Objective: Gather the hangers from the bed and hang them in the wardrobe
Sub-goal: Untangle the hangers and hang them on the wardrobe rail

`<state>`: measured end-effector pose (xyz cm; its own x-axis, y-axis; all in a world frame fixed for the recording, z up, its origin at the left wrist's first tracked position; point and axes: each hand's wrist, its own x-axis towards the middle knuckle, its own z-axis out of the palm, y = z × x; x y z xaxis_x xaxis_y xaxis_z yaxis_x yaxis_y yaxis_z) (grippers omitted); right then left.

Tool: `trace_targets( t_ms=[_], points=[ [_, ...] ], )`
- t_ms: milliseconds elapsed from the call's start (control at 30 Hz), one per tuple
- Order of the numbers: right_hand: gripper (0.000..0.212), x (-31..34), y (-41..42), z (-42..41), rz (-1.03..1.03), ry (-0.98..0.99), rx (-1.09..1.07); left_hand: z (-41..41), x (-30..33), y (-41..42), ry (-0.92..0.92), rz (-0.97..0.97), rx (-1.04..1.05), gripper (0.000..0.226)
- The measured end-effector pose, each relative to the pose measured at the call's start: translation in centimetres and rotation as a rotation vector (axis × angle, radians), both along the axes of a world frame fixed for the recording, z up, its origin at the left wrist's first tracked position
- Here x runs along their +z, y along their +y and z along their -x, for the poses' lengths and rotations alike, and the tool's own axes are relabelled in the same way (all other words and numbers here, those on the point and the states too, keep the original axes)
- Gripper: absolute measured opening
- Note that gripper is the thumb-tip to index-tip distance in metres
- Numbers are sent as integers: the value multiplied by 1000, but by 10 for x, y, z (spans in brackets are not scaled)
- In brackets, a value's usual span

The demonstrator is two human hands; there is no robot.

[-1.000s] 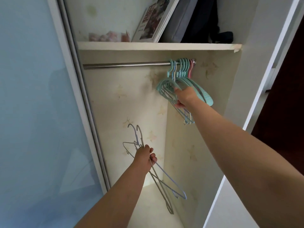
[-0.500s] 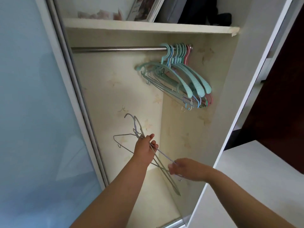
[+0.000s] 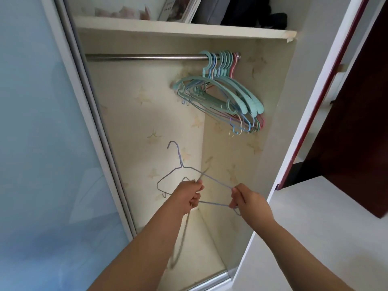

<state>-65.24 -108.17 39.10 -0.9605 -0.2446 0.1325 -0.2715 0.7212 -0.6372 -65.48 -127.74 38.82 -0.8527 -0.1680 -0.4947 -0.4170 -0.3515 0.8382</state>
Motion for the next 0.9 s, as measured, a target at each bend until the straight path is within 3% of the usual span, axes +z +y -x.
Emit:
trace_targets(
  t_ms=[167,300,400,567,733,900],
  points=[
    [19,18,-1,10,-220,95,45,-9,-2,-11,-87,170,-27,12],
    [20,16,-5,8,-236,175,37,-13,1,-20,-113,290,-78,11],
    [19,10,-5,6,-199,131,35,-13,-4,-25,6,405,-104,15],
    [20,4,-8,2,-155,143,37,-11,-15,-23,216,888,-157,28],
    [19,-5,-12,-6,-163,176,53,-11,-20,-25,252,956,-142,23],
    [20,-13,-11,-13,-107,147,44,-12,-16,-24,266,851,-164,20]
  ],
)
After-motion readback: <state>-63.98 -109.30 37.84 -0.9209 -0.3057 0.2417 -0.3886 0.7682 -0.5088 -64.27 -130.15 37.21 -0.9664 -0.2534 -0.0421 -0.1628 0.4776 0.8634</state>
